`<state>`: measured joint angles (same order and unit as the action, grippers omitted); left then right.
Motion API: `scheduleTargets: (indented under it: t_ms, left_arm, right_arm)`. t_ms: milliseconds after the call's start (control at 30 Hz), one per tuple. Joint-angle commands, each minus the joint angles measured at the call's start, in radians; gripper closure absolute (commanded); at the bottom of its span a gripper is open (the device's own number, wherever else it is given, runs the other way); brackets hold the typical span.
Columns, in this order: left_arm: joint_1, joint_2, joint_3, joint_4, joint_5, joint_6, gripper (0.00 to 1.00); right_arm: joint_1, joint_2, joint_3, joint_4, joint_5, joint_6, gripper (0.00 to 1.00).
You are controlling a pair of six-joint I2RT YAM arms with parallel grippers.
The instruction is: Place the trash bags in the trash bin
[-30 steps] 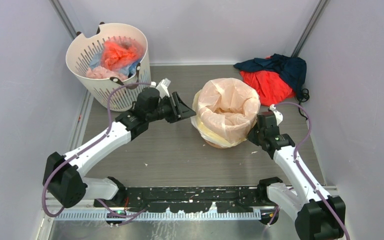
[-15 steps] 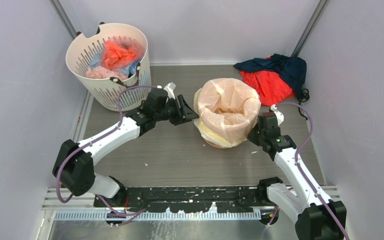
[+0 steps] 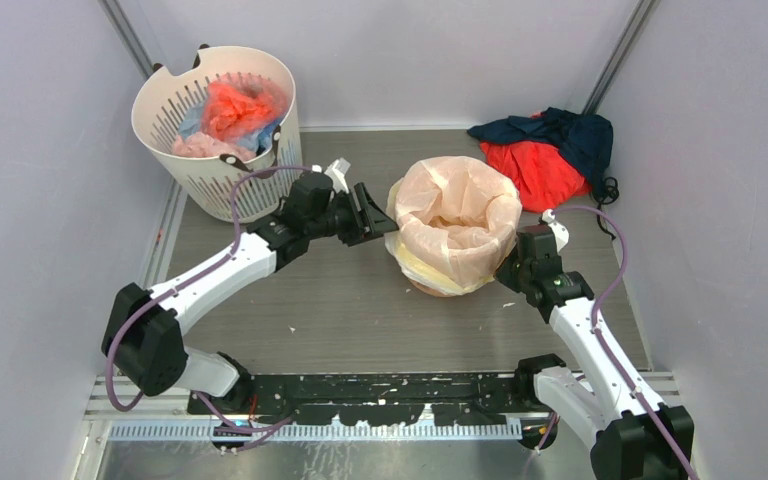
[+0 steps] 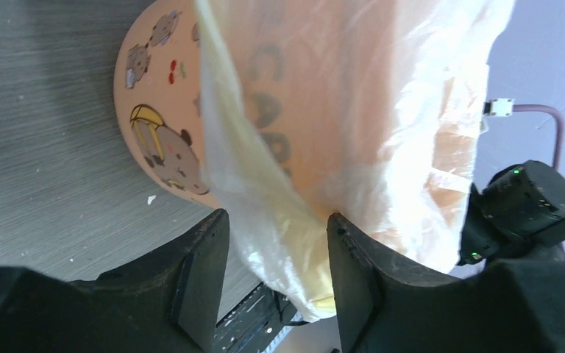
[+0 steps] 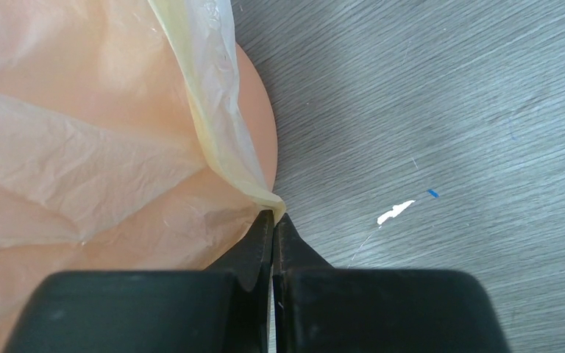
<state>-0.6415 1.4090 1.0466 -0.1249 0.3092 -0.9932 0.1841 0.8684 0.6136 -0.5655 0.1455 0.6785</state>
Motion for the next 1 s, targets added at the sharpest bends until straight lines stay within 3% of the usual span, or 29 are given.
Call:
scheduleTargets:
  t_ms: [0, 533, 767, 967]
  left_arm:
    - [0.007, -0.044, 0.069, 0.003, -0.013, 0.01, 0.47]
    - [0.017, 0.078, 0.123, 0.035, 0.004, 0.004, 0.48]
    - [0.017, 0.124, 0.143, 0.062, 0.009, -0.004, 0.58]
    - [0.017, 0.163, 0.173, 0.077, 0.017, -0.007, 0.78]
  right_arm:
    - [0.005, -0.003, 0.051, 0.013, 0.011, -0.019, 0.99]
    - [0.005, -0.041, 0.049, -0.002, 0.014, -0.019, 0.99]
    - [0.005, -0.052, 0.04, -0.002, 0.011, -0.016, 0.99]
    - [0.006, -0.057, 0.035, -0.002, 0.008, -0.016, 0.99]
